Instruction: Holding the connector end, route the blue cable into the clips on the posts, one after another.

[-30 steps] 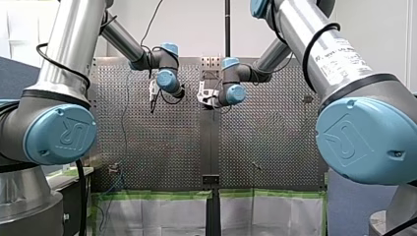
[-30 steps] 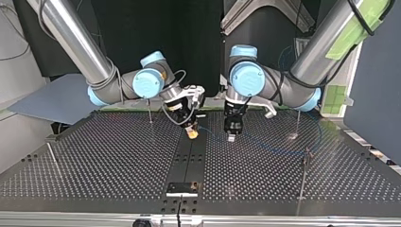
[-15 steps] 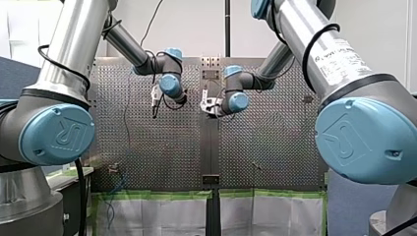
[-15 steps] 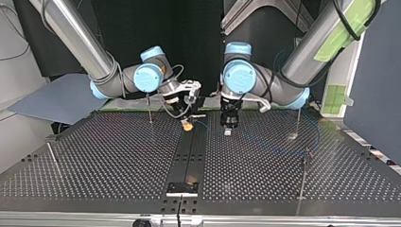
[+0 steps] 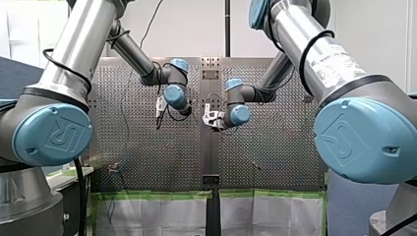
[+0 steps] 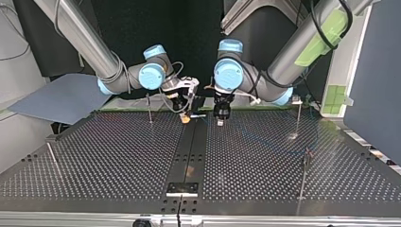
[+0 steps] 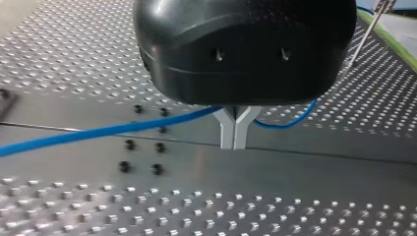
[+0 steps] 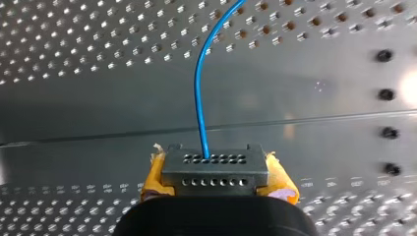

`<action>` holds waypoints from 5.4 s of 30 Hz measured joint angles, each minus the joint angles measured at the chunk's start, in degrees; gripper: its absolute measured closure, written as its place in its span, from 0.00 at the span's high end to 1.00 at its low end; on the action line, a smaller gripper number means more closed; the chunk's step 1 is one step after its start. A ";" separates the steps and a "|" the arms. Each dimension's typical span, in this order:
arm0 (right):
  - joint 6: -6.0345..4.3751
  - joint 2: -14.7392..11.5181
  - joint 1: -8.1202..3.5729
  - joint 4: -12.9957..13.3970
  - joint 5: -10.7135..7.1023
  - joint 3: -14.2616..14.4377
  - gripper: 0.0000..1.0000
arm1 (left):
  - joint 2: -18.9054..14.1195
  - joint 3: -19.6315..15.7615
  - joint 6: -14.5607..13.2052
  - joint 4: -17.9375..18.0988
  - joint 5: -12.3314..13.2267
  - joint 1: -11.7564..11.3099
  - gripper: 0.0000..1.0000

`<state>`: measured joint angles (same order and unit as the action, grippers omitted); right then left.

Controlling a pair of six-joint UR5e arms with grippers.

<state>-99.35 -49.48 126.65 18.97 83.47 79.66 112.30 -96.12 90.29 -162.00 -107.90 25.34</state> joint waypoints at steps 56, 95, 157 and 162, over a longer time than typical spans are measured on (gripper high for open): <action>0.33 12.80 -5.13 14.21 3.76 10.03 0.00 | 25.89 -0.01 3.41 14.96 1.14 5.58 0.00; 0.23 21.13 -8.38 23.23 7.92 15.65 0.00 | 36.53 -0.01 0.27 23.90 -0.11 11.15 0.00; 0.82 14.19 -23.58 33.00 -12.76 25.47 0.00 | 41.45 13.80 7.70 24.93 -11.68 21.60 0.00; 0.74 11.78 -23.86 30.81 -12.79 25.51 0.00 | 41.50 15.58 7.74 24.83 -11.52 21.92 0.00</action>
<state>-98.61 -37.70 102.79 49.78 70.68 105.16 153.79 -80.55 98.03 -137.17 -119.41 47.26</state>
